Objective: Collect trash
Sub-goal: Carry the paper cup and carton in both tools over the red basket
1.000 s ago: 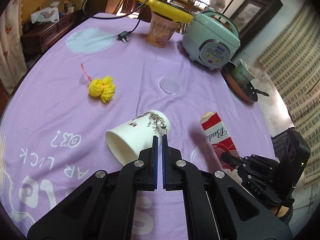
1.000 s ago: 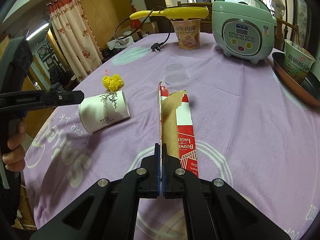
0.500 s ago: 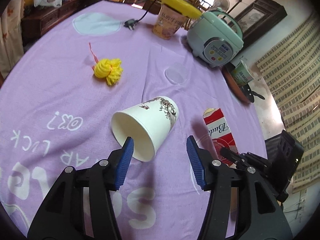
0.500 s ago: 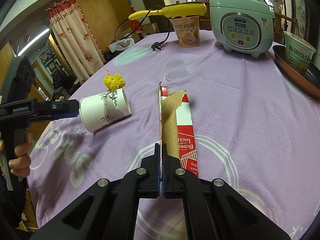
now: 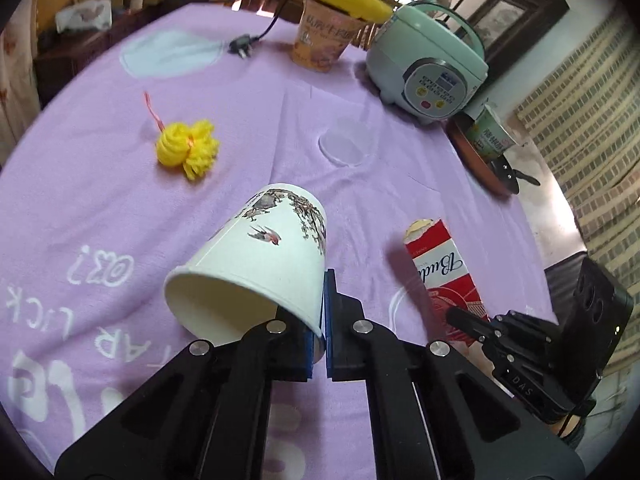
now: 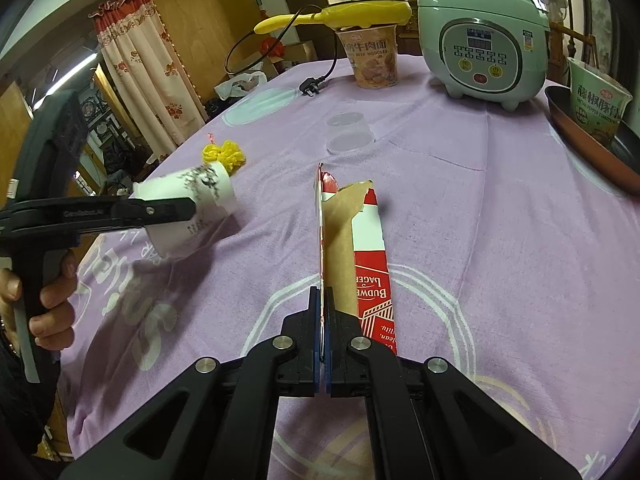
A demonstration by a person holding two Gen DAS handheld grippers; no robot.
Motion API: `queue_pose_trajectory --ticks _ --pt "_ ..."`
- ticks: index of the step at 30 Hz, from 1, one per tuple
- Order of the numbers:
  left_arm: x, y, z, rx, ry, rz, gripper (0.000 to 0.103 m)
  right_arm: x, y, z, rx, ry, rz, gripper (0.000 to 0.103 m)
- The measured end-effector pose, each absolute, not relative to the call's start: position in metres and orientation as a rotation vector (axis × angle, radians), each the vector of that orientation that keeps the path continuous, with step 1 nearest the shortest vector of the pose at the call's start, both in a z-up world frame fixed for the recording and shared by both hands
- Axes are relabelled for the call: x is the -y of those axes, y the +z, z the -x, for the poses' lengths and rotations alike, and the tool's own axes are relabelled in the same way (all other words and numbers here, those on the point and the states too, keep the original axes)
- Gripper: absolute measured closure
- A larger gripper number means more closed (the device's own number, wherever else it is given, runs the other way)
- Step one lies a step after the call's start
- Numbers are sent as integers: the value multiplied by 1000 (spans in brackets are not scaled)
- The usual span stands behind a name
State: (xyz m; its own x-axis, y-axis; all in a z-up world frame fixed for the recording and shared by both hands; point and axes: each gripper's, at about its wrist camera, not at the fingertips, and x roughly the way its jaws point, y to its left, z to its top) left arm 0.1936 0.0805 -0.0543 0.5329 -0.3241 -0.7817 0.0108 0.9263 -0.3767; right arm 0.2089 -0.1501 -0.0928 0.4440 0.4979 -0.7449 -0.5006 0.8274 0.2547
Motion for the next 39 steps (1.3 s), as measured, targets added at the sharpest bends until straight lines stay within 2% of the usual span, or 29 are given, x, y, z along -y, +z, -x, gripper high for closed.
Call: queue_pose_trajectory --ticks 9,22,39 --pt "-72 -12 -112 -896 -181 189 98 134 -76 -173 -918 617 89 101" --pt "-78 -23 23 -895 -235 188 98 102 -66 -64 -907 667 186 101" --pt "-88 -17 113 -809 -285 195 98 75 -59 38 -876 712 250 101"
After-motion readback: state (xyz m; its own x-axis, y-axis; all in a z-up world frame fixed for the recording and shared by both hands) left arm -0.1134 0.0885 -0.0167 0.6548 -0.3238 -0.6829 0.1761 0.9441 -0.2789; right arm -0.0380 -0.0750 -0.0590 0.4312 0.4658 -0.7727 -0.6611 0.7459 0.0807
